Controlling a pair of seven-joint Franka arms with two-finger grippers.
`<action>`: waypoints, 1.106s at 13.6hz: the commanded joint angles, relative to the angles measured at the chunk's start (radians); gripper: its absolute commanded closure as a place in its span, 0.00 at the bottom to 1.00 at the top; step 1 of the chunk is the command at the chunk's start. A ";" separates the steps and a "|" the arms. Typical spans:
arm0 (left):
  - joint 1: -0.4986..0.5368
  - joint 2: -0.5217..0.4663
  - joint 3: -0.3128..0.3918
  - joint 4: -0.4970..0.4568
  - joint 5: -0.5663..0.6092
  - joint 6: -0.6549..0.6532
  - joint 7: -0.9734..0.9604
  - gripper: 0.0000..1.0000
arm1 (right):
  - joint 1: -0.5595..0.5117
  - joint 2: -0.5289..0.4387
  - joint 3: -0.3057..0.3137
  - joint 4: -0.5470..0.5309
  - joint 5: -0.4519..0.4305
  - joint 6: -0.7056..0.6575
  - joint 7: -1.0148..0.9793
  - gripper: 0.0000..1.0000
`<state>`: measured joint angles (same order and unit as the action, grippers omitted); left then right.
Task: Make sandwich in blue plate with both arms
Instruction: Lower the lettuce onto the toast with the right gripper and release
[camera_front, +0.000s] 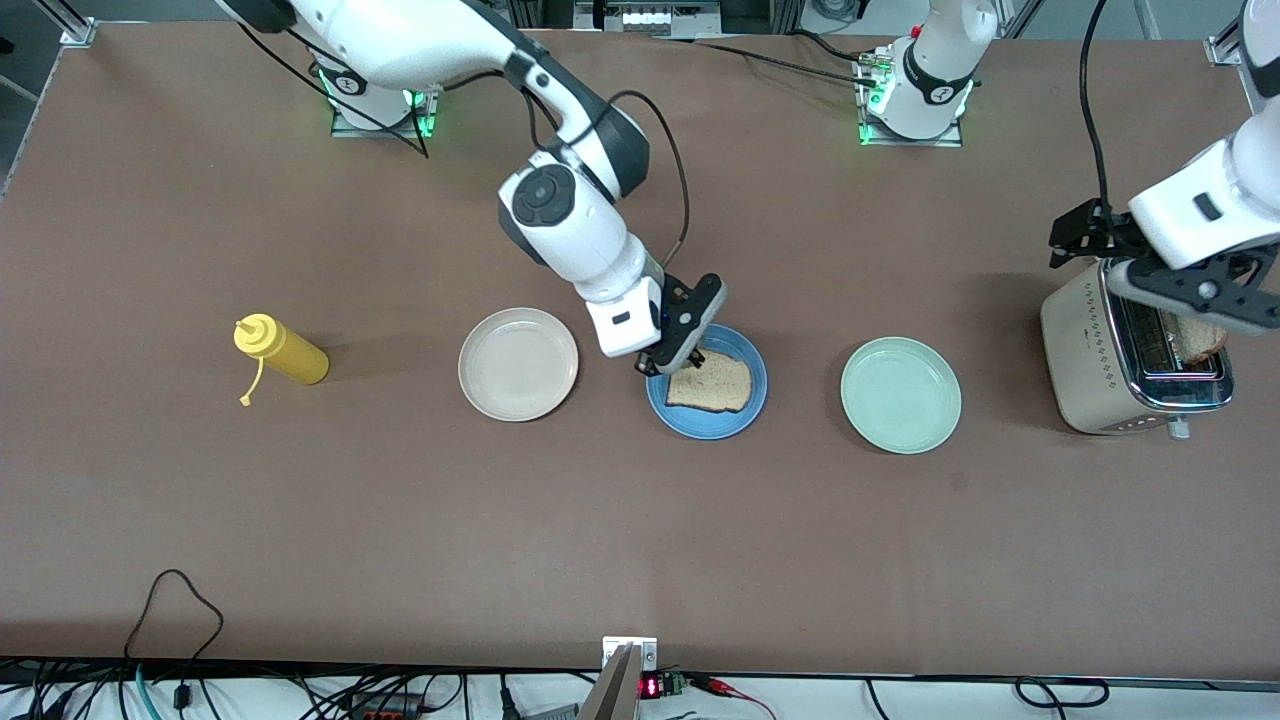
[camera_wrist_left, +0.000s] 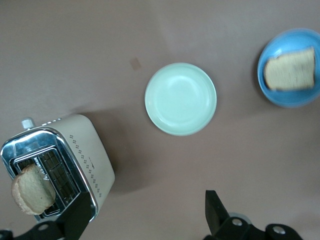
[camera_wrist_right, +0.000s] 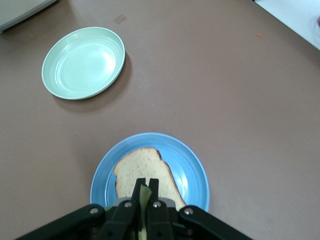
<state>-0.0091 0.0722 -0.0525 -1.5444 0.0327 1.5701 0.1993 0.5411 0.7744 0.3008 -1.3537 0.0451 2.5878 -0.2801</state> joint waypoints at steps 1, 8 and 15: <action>-0.061 -0.109 0.086 -0.189 -0.051 0.158 -0.104 0.00 | 0.039 0.072 -0.005 0.039 0.007 0.080 -0.005 1.00; -0.045 -0.115 0.045 -0.172 -0.043 0.111 -0.100 0.00 | 0.115 0.137 -0.075 0.039 -0.002 0.195 0.025 0.79; -0.046 -0.112 0.043 -0.168 -0.042 0.100 -0.101 0.00 | 0.094 0.111 -0.108 0.044 -0.016 0.230 0.030 0.00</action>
<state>-0.0489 -0.0220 -0.0080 -1.7041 -0.0118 1.6833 0.1075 0.6401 0.8972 0.1921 -1.3218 0.0343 2.8159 -0.2685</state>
